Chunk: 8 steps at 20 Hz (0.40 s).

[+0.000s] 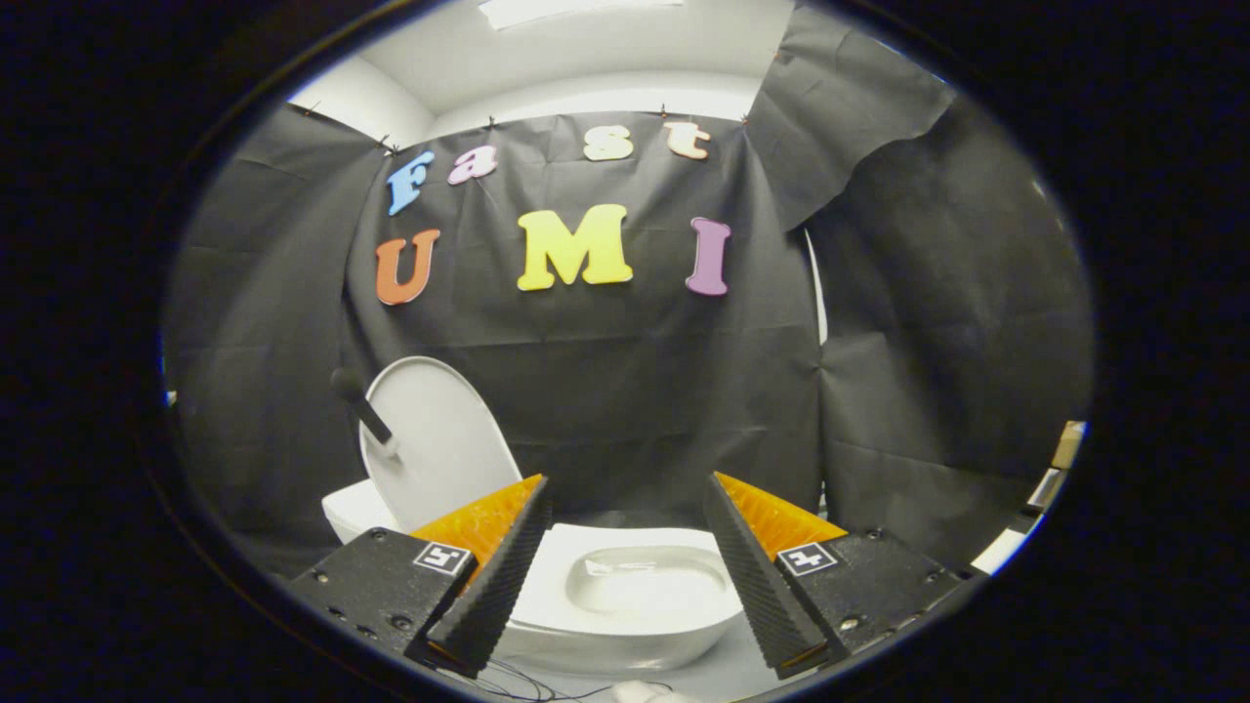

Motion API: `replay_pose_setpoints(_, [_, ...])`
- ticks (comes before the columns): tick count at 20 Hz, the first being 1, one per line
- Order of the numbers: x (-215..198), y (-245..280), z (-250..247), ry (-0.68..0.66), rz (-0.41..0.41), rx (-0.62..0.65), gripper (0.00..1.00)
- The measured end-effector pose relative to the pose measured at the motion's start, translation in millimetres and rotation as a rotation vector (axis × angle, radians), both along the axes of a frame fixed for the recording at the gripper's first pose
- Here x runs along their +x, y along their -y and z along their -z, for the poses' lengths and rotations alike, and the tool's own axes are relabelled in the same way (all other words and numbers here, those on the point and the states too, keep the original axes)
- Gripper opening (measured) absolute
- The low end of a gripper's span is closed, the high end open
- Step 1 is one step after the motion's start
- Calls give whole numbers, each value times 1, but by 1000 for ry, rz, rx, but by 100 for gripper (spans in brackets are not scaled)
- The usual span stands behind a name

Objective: Open the toilet lid.

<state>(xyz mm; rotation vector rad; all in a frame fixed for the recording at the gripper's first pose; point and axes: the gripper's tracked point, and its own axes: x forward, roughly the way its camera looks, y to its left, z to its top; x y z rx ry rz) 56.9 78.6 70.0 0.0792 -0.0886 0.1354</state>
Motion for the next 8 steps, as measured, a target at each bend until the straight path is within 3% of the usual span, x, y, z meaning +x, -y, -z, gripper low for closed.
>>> replay_pose_setpoints(4, [-5, 28, 26, 36, 49, 5, 99])
replay_pose_setpoints(8, [8, 49, 67, -41, 80, -16, 99])
